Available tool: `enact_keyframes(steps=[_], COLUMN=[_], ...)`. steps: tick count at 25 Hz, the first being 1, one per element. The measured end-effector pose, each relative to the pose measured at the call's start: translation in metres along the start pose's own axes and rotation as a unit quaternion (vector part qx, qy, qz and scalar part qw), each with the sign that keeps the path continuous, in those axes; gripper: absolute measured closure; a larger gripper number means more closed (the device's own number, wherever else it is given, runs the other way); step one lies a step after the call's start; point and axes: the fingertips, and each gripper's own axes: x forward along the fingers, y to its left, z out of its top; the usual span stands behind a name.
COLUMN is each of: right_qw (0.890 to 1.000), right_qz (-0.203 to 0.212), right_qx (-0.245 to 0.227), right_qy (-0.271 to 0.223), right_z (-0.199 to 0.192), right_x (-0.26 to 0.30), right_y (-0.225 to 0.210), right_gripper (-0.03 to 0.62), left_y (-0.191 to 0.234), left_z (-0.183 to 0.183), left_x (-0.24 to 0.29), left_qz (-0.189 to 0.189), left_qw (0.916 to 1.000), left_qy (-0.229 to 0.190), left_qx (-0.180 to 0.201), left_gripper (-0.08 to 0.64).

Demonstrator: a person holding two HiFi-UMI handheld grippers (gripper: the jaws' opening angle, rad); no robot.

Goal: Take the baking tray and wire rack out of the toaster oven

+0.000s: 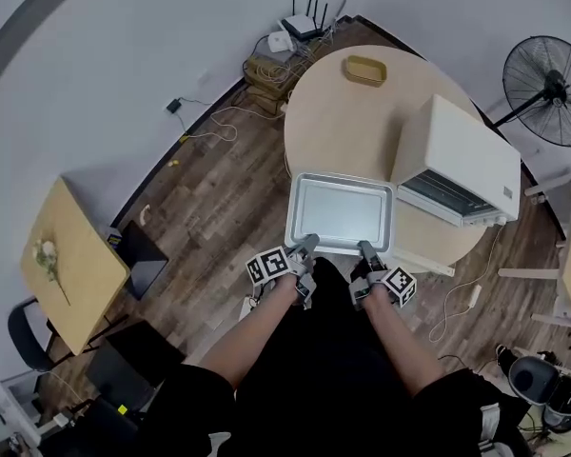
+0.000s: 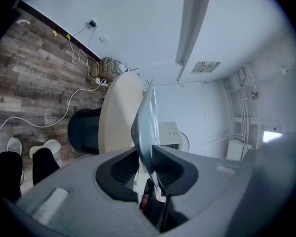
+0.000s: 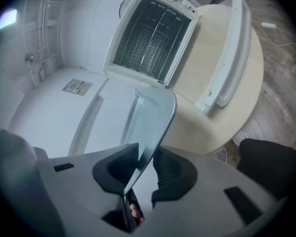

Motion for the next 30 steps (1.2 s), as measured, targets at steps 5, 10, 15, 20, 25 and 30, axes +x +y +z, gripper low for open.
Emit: enact_keyframes(steps=[5,10,15,20,25,30], right_qw=[1.0,1.0,1.0,1.0,0.999,0.998], right_qz=[0.004,0.008,0.006,0.0,-0.019,-0.033], right_qx=[0.011,0.017,0.029,0.024,0.04,0.056], right_qy=[0.007,0.013,0.01,0.01,-0.001,-0.008], right_z=[0.002,0.012,0.035,0.06,0.083,0.101], right_x=[0.037,0.078,0.123,0.162,0.185,0.213], right_y=[0.012,0.025,0.038,0.041,0.035,0.019], right_gripper=[0.502,0.502,0.502,0.5,0.497,0.491], left_y=[-0.003,-0.003,-0.005,-0.003,-0.002,0.011], left_z=[0.037,0.075,0.112,0.143,0.161,0.176], left_x=[0.013,0.036,0.072,0.114,0.154,0.189], left_qz=[0.0,0.012,0.03,0.039,0.045,0.062], left_qw=[0.9999,0.9998,0.9993,0.9982,0.9966,0.9946], left_qy=[-0.012,-0.005,0.011,0.035,0.06,0.075], left_qx=[0.004,0.015,0.021,0.03,0.034,0.034], left_gripper=[0.468,0.468,0.465,0.463,0.463,0.462])
